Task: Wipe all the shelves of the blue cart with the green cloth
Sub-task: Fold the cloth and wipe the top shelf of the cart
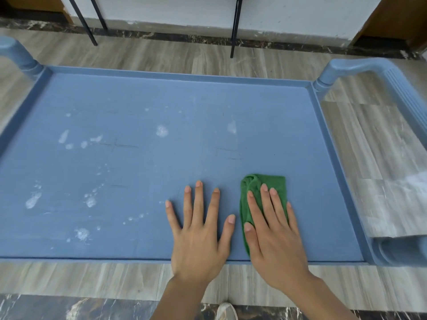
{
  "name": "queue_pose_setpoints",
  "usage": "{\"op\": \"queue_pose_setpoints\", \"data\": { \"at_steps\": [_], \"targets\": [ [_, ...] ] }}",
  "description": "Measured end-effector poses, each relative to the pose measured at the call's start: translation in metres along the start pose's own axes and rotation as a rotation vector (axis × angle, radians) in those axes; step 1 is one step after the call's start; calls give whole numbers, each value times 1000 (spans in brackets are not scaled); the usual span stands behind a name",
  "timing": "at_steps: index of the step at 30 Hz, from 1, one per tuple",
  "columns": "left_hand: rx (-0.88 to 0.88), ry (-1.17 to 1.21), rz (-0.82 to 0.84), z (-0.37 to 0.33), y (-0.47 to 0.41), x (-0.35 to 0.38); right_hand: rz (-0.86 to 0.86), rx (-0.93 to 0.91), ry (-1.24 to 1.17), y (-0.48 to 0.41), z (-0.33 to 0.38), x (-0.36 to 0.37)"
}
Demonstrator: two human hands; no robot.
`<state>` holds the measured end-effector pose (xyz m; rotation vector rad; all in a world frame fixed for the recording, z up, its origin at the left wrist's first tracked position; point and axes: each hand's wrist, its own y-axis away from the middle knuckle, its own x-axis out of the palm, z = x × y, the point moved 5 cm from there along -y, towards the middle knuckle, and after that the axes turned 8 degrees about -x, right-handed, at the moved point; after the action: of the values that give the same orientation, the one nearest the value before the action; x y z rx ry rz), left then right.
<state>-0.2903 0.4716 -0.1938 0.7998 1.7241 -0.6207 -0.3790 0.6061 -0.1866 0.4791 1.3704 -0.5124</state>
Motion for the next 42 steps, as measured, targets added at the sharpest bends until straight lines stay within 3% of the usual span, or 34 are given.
{"op": "queue_pose_setpoints", "data": {
  "at_steps": [5,16,23,35,42],
  "targets": [
    [-7,63,24,5,-28,-17,0,-11,2,-11,0,-8],
    [58,-181,227,18,-269,-32,-198,-2,35,-60,-13,-2],
    [115,-221,213,19,-367,-23,-90,12,-33,-148,-24,-10],
    [175,-144,145,27,-382,-16,-38,122,-86,-312,-63,-8],
    [146,-181,221,23,-380,-19,-51,116,-84,-300,-58,-8]
  ]
}}
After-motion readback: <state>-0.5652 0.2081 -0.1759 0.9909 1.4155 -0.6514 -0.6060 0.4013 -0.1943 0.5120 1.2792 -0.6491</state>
